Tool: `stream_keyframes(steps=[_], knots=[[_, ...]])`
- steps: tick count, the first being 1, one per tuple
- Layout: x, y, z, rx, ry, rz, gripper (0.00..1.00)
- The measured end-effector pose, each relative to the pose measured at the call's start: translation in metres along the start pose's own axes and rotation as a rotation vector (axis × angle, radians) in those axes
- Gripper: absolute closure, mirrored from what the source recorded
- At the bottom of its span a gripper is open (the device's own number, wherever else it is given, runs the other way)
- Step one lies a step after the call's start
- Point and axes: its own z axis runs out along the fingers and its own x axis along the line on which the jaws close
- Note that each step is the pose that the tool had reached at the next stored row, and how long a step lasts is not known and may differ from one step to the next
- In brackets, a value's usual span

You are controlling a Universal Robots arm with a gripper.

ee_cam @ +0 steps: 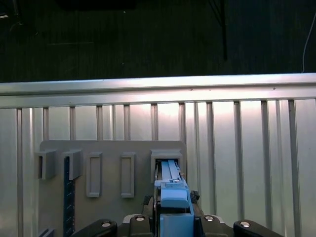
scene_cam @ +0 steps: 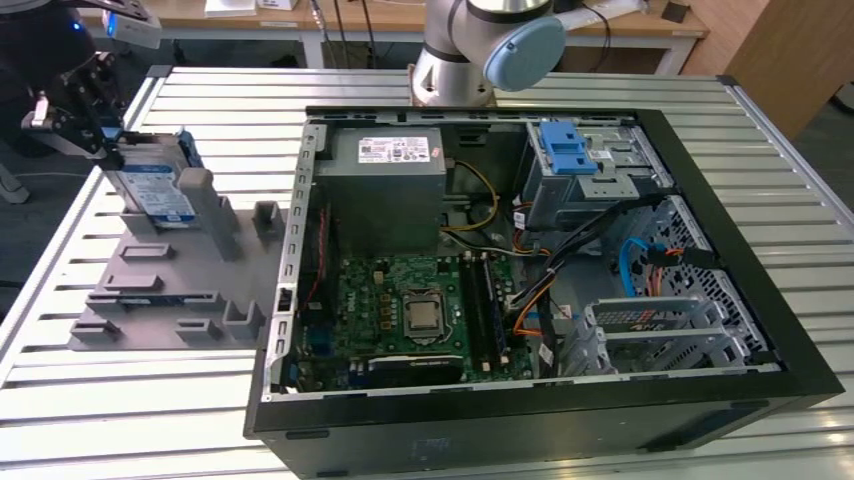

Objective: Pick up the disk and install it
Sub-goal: 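Pick up the disk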

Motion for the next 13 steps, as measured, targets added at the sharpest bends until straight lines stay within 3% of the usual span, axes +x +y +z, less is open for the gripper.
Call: stream_keyframes(steps=[5, 13], knots=[[0.0000, 0.0000, -0.0002, 0.0001, 0.0043, 0.027, 0.64], [0.0000, 0.0001, -0.0056, 0.0000, 0.0046, 0.027, 0.64]])
